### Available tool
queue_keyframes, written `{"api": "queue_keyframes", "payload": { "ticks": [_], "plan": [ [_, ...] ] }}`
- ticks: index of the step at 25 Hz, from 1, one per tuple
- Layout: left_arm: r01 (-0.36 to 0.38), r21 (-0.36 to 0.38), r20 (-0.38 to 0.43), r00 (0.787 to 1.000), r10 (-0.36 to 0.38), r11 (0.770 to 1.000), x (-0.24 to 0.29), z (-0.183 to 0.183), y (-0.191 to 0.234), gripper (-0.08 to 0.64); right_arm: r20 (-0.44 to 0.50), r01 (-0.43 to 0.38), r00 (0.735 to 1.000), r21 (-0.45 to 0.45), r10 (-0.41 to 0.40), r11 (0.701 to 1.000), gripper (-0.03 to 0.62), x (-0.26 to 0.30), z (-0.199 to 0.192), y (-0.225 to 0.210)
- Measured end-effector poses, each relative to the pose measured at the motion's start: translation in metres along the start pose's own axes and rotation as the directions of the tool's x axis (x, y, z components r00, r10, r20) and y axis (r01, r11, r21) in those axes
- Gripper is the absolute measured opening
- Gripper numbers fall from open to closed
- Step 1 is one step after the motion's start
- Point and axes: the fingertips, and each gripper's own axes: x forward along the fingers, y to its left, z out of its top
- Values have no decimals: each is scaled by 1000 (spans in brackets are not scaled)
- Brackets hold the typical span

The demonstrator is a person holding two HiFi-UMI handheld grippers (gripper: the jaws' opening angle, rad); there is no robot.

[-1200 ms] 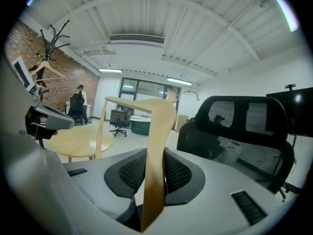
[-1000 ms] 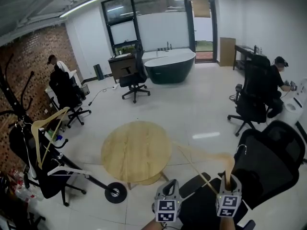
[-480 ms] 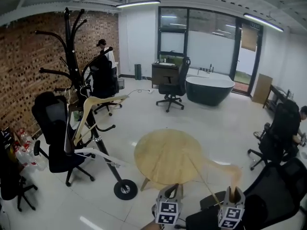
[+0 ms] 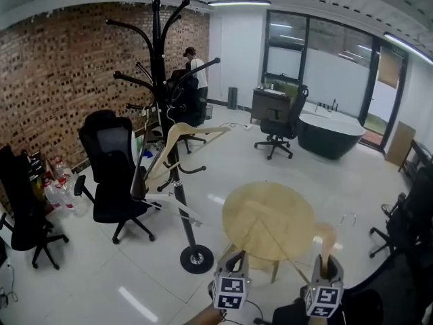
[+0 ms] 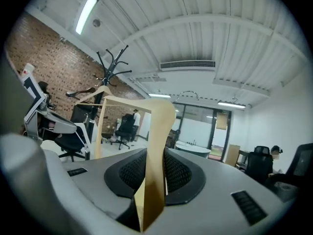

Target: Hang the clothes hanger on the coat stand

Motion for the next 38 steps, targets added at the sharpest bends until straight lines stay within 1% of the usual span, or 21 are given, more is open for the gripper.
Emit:
{"api": "queue_keyframes", "payload": {
  "ticks": [4, 8, 10, 14, 17, 18, 20, 23, 26, 29, 32, 35, 38],
  "plan": [
    [-95, 2, -3, 995, 95, 995, -10, 7, 20, 17, 45, -90, 995, 13, 89, 996, 75, 25, 15, 16],
    [-197, -22, -4, 980, 197, 980, -23, 14, 37, 17, 89, -198, 976, 6, 196, 980, 75, 41, 28, 35],
    [-229, -27, -5, 974, 229, 973, -30, 11, 51, 17, 102, -234, 967, -15, 234, 972, 75, 47, 33, 54],
    [-278, -30, 8, 960, 278, 960, -64, 11, 91, 17, 125, -305, 943, -40, 307, 952, 75, 46, 54, 113],
    [-303, -36, 17, 953, 304, 952, -87, 13, 109, 17, 138, -347, 927, -46, 350, 937, 75, 40, 72, 141],
    [-305, -41, 20, 952, 306, 952, -100, 15, 124, 17, 143, -353, 923, -53, 357, 934, 75, 35, 82, 160],
    [-299, -45, 31, 953, 301, 953, -136, 18, 170, 17, 158, -358, 917, -73, 365, 931, 75, 21, 112, 217],
    [-288, -45, 45, 956, 290, 956, -197, 24, 251, 17, 166, -364, 912, -95, 376, 926, 75, -3, 157, 313],
    [-282, -23, 73, 956, 283, 959, -264, 29, 339, 17, 170, -365, 908, -131, 384, 922, 75, -29, 201, 417],
    [-274, -21, 91, 957, 275, 961, -326, 25, 421, 17, 191, -364, 903, -141, 386, 921, 75, -52, 237, 515],
    [-281, -25, 92, 955, 283, 959, -367, 24, 470, 17, 201, -371, 895, -162, 398, 915, 75, -67, 264, 574],
    [-302, -40, 93, 948, 305, 952, -393, 25, 501, 17, 206, -397, 878, -192, 433, 897, 75, -75, 288, 612],
    [-314, -53, 110, 942, 318, 948, -403, 27, 524, 17, 234, -419, 855, -215, 463, 882, 75, -73, 308, 644]
  ]
}}
